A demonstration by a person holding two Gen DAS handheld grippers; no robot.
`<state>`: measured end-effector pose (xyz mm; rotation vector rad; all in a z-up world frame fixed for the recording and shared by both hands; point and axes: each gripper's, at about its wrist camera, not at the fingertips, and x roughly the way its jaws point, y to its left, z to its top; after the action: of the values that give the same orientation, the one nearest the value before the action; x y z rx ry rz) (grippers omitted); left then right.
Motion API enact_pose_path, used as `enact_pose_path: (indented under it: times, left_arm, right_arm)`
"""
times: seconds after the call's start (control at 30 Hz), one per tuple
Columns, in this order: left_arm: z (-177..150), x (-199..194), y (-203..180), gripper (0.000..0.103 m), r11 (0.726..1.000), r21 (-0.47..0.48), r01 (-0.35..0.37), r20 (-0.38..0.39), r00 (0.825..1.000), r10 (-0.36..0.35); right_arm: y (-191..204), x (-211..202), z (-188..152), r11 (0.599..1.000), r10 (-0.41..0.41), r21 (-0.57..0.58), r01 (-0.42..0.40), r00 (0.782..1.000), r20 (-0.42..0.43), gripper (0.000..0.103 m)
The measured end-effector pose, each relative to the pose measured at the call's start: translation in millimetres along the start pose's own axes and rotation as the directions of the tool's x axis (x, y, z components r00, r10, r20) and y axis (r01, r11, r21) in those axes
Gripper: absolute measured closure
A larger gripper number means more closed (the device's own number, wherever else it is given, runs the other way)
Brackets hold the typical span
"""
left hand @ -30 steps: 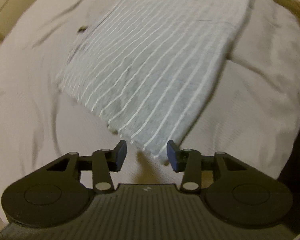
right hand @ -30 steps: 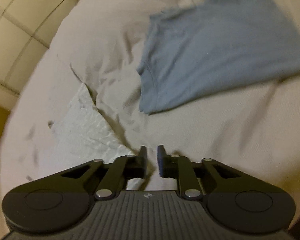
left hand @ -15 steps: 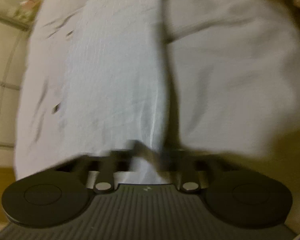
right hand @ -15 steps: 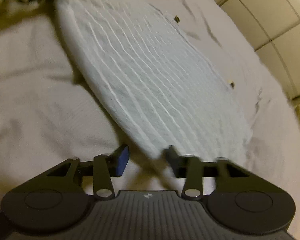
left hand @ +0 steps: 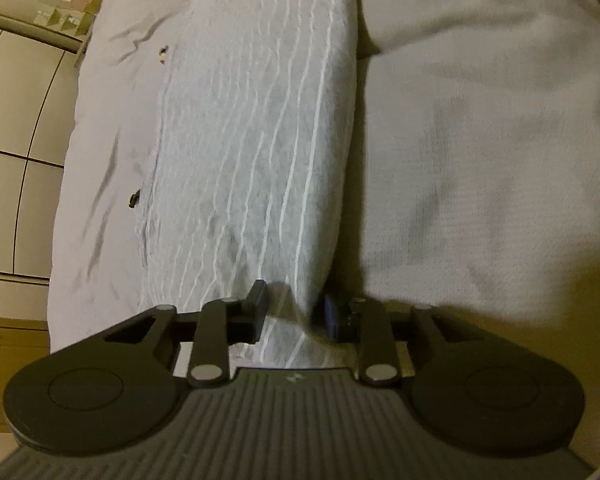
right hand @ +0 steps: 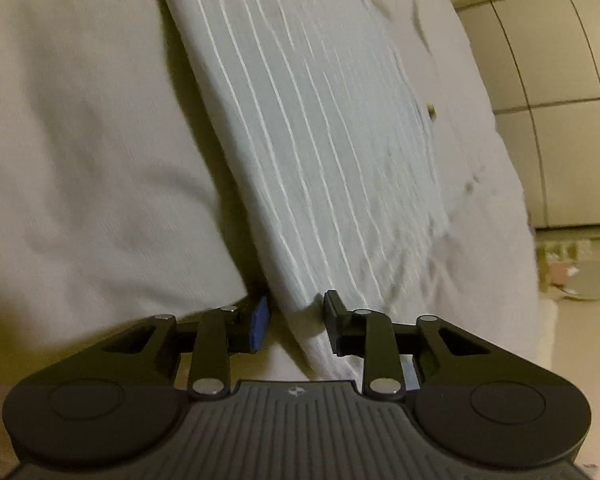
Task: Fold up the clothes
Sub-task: 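Grasp the shirt edge with both grippers and lift it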
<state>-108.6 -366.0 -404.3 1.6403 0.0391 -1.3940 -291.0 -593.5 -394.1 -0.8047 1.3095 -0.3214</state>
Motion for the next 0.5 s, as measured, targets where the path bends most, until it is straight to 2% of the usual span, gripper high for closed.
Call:
enact_pose_path:
  times: [0.03,0.07,0.1,0.2,0.37,0.5]
  left_arm:
    - [1.2,2.1,0.9,0.091,1.0,-0.006,0.008,-0.015,1.0,-0.008]
    - [2.5,4.1,2.1,0.096,1.0,-0.014,0.016,-0.029,0.999,-0.017]
    - [3.8,6.1,3.2,0.1,0.999,-0.021,0.025,-0.044,0.999,-0.026]
    - [3.0,-7.0,7.7,0.102,0.997,-0.066,0.033,-0.041,0.999,-0.036]
    - [-1.1,-52.5,20.0,0.103,0.994,-0.096,0.045,0.006,0.999,-0.045]
    - [6.2,-95.5,11.4,0.103,0.992,-0.081,0.095,0.041,0.995,-0.092]
  right_arm:
    - [-1.6,8.0,-5.2,1.0,-0.015,-0.007,0.014,1.0,-0.017,0.087]
    - [-4.4,14.4,-9.0,1.0,-0.02,-0.012,0.02,0.999,-0.026,0.092]
    - [-8.2,19.4,-11.4,1.0,-0.017,-0.014,0.017,0.999,-0.029,0.103]
    - [-26.3,15.7,-19.3,1.0,0.013,0.027,-0.013,1.0,0.007,0.103]
    - [-45.7,-25.4,-40.9,0.999,-0.005,0.037,0.002,0.997,0.072,0.103]
    - [-40.2,-65.0,-63.1,1.0,0.015,0.024,-0.017,0.998,0.064,0.103]
